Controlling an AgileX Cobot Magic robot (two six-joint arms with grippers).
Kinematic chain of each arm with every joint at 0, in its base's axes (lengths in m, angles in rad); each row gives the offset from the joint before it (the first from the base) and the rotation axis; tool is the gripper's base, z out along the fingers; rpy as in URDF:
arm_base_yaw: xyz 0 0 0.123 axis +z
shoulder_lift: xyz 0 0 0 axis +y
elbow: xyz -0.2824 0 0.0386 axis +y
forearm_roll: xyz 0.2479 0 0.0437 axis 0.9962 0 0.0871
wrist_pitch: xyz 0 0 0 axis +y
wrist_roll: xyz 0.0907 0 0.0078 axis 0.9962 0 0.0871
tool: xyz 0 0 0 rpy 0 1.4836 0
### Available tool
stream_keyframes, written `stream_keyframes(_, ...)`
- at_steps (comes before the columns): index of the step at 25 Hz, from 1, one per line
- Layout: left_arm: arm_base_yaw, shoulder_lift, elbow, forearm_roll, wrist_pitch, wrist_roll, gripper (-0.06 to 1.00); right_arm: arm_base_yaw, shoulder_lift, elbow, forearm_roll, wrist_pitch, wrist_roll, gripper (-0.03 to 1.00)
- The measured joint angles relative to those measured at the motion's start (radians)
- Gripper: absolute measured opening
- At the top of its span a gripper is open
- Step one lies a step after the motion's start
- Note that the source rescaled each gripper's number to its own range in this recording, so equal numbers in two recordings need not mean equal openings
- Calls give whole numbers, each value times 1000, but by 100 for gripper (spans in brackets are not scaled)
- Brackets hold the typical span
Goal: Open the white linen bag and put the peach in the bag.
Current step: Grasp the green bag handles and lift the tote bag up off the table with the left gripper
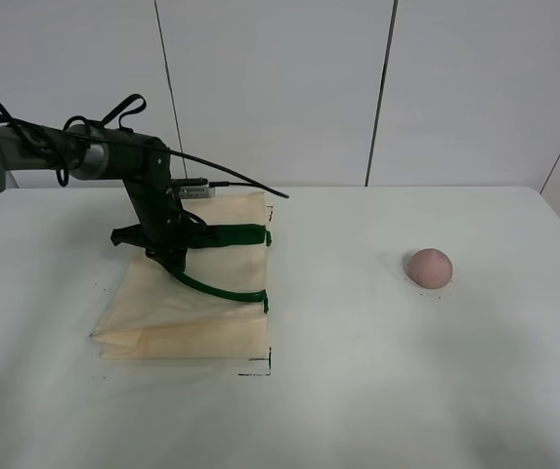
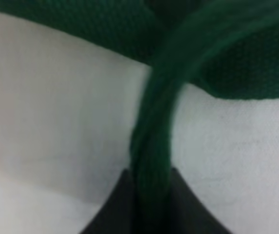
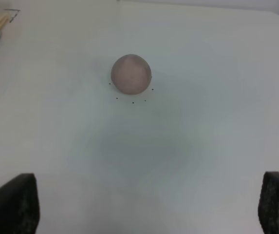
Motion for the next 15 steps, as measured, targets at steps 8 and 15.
stream_keyframes(8,1,-43,-59,17,110,-7,0,0,0,0,0,0,0,100)
stream_keyframes(15,-22,-195,-303,22,298,98,0,0,0,0,0,0,0,100)
